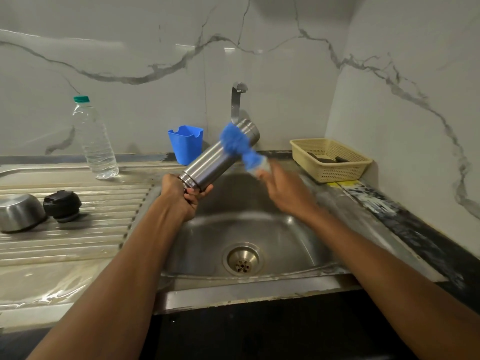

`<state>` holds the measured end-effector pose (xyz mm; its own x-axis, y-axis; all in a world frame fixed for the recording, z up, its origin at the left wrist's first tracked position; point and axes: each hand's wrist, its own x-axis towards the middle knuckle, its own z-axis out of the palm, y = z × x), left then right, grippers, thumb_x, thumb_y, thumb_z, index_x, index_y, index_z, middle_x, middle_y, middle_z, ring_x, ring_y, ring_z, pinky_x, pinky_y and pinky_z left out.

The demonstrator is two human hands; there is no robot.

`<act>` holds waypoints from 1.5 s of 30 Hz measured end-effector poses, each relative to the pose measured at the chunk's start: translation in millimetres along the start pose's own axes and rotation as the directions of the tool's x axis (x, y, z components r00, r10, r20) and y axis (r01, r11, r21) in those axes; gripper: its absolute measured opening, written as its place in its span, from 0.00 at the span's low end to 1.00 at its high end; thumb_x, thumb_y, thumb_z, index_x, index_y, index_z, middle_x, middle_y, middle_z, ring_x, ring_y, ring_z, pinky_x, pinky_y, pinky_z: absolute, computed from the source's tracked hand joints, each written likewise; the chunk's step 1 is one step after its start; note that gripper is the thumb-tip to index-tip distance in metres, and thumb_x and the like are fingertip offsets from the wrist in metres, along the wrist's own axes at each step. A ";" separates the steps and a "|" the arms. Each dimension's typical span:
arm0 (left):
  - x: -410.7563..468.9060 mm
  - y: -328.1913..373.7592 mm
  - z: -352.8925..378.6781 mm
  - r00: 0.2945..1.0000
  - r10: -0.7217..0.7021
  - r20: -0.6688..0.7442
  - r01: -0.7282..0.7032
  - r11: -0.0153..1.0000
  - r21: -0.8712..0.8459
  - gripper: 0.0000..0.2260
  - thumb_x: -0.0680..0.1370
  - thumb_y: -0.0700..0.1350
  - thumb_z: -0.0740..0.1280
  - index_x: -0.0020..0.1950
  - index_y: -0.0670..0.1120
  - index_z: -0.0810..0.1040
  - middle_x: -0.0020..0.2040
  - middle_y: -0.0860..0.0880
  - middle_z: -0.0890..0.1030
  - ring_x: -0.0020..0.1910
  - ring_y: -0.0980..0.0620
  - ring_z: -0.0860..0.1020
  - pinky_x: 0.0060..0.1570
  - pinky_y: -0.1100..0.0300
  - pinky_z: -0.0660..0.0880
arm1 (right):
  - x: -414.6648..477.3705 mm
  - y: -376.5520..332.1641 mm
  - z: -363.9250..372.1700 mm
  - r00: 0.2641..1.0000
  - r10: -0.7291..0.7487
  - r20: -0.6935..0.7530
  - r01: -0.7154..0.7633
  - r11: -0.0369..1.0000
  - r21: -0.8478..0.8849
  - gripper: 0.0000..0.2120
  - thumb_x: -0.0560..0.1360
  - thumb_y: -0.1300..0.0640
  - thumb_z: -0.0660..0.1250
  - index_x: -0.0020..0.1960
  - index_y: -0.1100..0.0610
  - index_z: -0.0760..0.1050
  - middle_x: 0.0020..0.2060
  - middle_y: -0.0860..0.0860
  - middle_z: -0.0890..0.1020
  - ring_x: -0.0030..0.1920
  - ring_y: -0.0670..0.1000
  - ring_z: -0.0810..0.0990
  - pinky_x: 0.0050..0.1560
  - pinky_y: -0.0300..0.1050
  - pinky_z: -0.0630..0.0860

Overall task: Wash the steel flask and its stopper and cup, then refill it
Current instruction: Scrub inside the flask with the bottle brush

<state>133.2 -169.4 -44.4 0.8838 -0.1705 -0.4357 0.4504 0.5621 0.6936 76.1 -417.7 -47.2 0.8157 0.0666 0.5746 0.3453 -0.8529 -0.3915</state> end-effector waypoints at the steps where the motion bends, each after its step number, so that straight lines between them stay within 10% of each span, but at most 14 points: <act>1: 0.7 0.4 0.2 1.000 0.007 -0.002 -0.007 1.000 0.021 0.22 0.82 0.51 0.47 0.52 0.43 0.78 0.36 0.34 0.82 0.14 0.60 0.61 0.12 0.70 0.54 | 2.7 6.1 -2.7 0.994 0.088 -0.065 -0.085 0.996 0.034 0.16 0.85 0.48 0.57 0.65 0.58 0.72 0.50 0.58 0.83 0.49 0.62 0.81 0.42 0.48 0.67; 9: 4.6 0.6 3.2 0.999 0.040 -0.028 -0.033 0.976 0.217 0.20 0.81 0.50 0.48 0.52 0.45 0.78 0.34 0.34 0.82 0.13 0.59 0.62 0.12 0.70 0.54 | 12.7 13.8 -22.4 0.886 0.454 -0.091 -0.408 0.859 0.310 0.18 0.84 0.44 0.57 0.45 0.56 0.71 0.29 0.54 0.80 0.21 0.46 0.76 0.26 0.39 0.70; 15: -3.0 4.7 2.5 0.997 0.070 0.013 -0.071 0.968 0.240 0.17 0.80 0.50 0.51 0.49 0.46 0.78 0.34 0.35 0.82 0.13 0.59 0.60 0.13 0.71 0.53 | 9.7 6.8 -41.1 0.880 0.474 0.021 -0.407 0.731 0.548 0.21 0.82 0.38 0.61 0.40 0.55 0.69 0.25 0.51 0.75 0.22 0.49 0.71 0.24 0.39 0.67; 24: -10.6 8.3 -1.6 0.994 0.100 -0.033 -0.093 0.981 0.169 0.18 0.79 0.50 0.50 0.49 0.47 0.79 0.33 0.36 0.82 0.13 0.59 0.58 0.14 0.71 0.53 | 11.5 -2.0 -46.7 0.868 0.489 0.083 -0.454 0.715 0.531 0.29 0.80 0.35 0.61 0.54 0.63 0.76 0.27 0.51 0.76 0.21 0.48 0.70 0.25 0.38 0.66; 45: -14.0 9.4 -3.6 0.988 0.135 -0.071 -0.119 0.973 0.198 0.18 0.80 0.53 0.52 0.52 0.45 0.78 0.35 0.36 0.83 0.14 0.58 0.59 0.14 0.70 0.55 | 9.3 -11.3 -78.4 0.894 0.442 0.075 -0.439 0.830 0.343 0.25 0.81 0.37 0.60 0.48 0.59 0.80 0.27 0.51 0.79 0.22 0.47 0.73 0.23 0.38 0.67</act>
<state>124.6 -158.9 -33.9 0.9254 -0.0354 -0.3773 0.3582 0.4065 0.8405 43.3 -448.0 18.9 0.9167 -0.2785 0.2865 0.0874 -0.5599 -0.8239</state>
